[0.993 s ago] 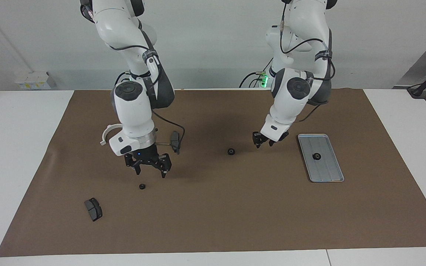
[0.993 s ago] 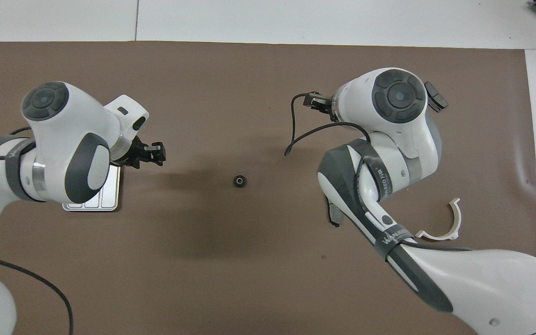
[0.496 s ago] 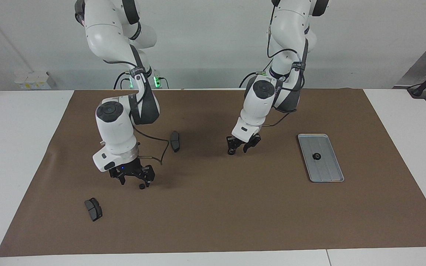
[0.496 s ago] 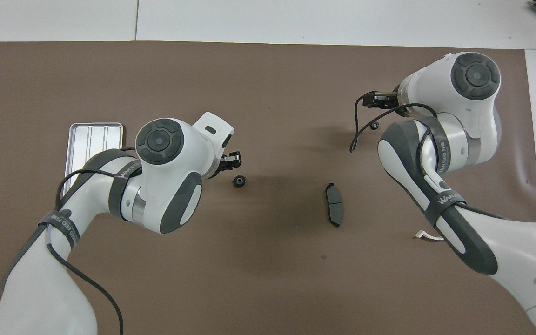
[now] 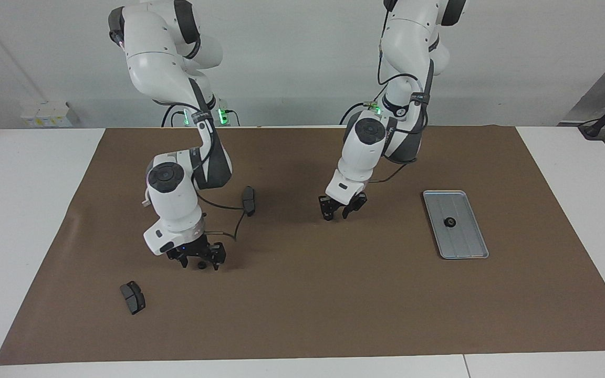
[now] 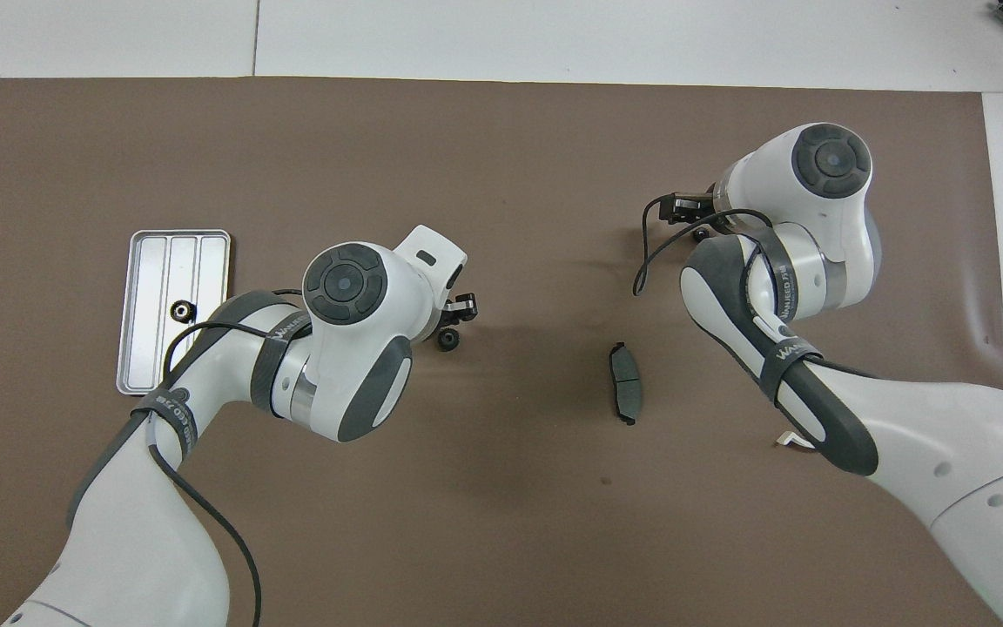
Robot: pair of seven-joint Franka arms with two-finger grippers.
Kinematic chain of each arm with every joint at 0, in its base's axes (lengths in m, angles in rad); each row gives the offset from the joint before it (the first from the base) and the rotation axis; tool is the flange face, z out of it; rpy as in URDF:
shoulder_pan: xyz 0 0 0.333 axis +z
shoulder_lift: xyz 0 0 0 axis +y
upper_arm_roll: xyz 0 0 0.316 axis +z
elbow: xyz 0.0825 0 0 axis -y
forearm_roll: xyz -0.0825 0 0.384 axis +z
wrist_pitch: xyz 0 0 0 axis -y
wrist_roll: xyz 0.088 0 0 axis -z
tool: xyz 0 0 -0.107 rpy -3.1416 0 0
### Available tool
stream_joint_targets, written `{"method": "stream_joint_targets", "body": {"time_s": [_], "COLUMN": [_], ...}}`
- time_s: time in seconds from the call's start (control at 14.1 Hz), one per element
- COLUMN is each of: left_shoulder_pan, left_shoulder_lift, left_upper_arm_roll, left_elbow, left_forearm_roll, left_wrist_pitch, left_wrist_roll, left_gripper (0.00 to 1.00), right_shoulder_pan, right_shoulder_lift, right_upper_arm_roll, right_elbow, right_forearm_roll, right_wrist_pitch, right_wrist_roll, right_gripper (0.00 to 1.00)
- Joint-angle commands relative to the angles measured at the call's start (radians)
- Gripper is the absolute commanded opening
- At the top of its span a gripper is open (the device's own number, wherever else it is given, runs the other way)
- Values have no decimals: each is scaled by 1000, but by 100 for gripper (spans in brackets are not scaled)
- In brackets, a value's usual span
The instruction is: Pick bearing gear from pile to tray
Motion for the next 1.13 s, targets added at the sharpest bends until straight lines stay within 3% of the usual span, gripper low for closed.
{"method": "stream_joint_targets", "body": {"time_s": [0.0, 0.21, 0.35, 0.57, 0.85, 1.06], "left_shoulder_pan": [-27, -39, -41, -49, -56, -58], "left_shoulder_lift": [2, 21, 23, 31, 31, 31], "left_upper_arm_roll": [16, 19, 19, 19, 19, 19], "left_elbow": [-19, -19, -19, -19, -30, -33], "left_forearm_roll": [-19, -19, -19, -19, -19, -19], "left_wrist_pitch": [26, 32, 32, 32, 32, 32], "left_wrist_roll": [-10, -13, -13, -20, -25, -25], "left_gripper": [56, 59, 59, 59, 59, 54], "right_shoulder_pan": [-11, -11, -11, -11, -15, -15], "right_shoulder_lift": [-6, -11, -17, -17, -19, -57], "right_upper_arm_roll": [7, 7, 7, 7, 7, 7], "right_elbow": [-38, -49, -60, -55, -40, -29], "right_forearm_roll": [15, 17, 17, 17, 18, 18], "right_wrist_pitch": [8, 8, 7, 1, 7, -19], "right_wrist_roll": [-19, -19, -19, -18, 7, 7], "right_gripper": [77, 69, 58, 29, 4, 0]}}
